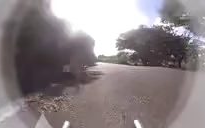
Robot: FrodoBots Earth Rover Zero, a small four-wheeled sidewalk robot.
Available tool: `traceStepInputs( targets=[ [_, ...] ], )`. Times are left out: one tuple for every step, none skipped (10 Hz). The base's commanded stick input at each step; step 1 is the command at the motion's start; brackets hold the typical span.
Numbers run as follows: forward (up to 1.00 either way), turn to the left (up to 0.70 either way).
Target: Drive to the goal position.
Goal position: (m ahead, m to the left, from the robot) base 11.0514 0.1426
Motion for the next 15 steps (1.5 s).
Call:
traceStepInputs(
  targets=[
    [0.70,0.00],
    [0.70,-0.23],
    [0.70,-0.27],
    [0.70,-0.35],
    [0.70,-0.35],
    [0.70,-0.35],
    [0.70,-0.29],
    [0.70,-0.20],
    [0.70,-0.11],
    [0.70,0.00],
    [0.70,0.00],
    [0.70,0.00],
    [0.70,0.00],
    [0.70,0.00],
    [0.70,0.00]
  ],
)
